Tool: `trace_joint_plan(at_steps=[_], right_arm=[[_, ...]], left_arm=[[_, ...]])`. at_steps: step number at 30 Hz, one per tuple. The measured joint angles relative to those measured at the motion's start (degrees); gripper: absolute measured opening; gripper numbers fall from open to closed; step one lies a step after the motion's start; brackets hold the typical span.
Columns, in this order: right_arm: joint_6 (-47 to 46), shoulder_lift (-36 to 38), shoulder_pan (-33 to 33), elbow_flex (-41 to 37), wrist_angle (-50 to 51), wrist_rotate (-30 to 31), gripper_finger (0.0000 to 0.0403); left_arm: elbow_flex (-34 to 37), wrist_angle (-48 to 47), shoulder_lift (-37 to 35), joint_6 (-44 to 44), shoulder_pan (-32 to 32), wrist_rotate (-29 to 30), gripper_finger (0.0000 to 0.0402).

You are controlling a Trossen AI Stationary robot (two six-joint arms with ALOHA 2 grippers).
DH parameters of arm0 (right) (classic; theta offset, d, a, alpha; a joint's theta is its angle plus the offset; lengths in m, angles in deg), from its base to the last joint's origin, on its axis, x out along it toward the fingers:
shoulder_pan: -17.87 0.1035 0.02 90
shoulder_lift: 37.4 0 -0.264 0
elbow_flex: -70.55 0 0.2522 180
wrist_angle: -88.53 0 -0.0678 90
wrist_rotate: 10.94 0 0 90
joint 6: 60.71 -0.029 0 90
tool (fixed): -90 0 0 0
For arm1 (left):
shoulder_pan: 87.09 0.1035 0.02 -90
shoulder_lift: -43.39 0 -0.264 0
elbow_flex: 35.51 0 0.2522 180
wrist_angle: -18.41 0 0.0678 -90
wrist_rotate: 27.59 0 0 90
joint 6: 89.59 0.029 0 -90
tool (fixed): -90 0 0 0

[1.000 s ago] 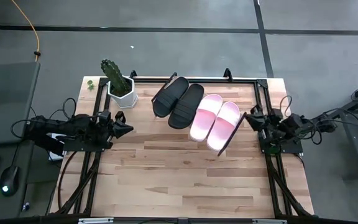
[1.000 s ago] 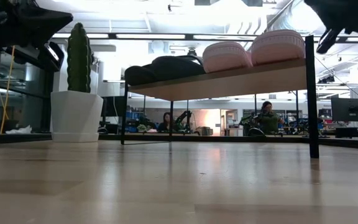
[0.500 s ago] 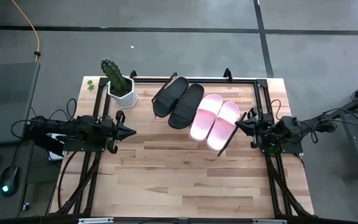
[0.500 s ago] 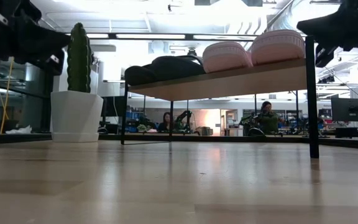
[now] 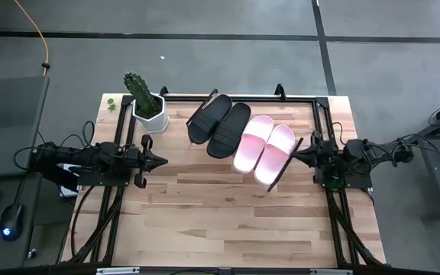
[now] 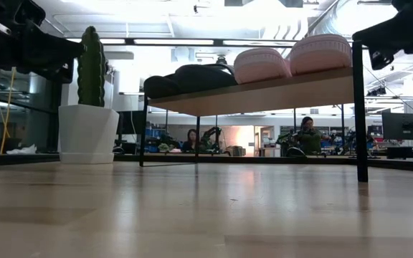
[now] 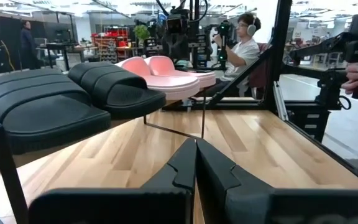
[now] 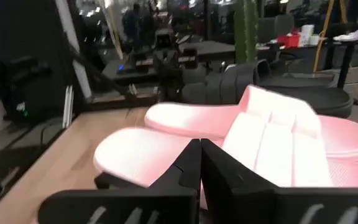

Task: Pick and place slides into the shelf
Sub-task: Return to Home Position

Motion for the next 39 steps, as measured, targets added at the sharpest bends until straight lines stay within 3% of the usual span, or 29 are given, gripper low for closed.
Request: trace_joint_plan(at_steps=[4, 13, 25, 33, 39], right_arm=[[0.8, 0.0, 0.0, 0.5, 2.9, -1.9, 0.0000], [4.1, 0.0, 0.0, -1.0, -1.9, -1.5, 0.0000], [5.6, 0.0, 0.0, -12.5, -25.2, -3.6, 0.0000], [5.1, 0.0, 0.0, -12.6, -24.2, -3.3, 0.0000], [-1.2, 0.0, 0.0, -12.6, -22.7, -1.5, 0.0000]], left_arm=[[0.0, 0.0, 0.0, 0.0, 0.0, 0.0, 0.0001], [0.0, 0.0, 0.0, -0.5, 0.0, -0.2, 0.0001], [0.0, 0.0, 0.0, -1.8, 0.0, -0.2, 0.0001], [0.0, 0.0, 0.0, -1.8, 0.0, -0.7, 0.0001], [0.0, 0.0, 0.0, -1.8, 0.0, -0.7, 0.0001]])
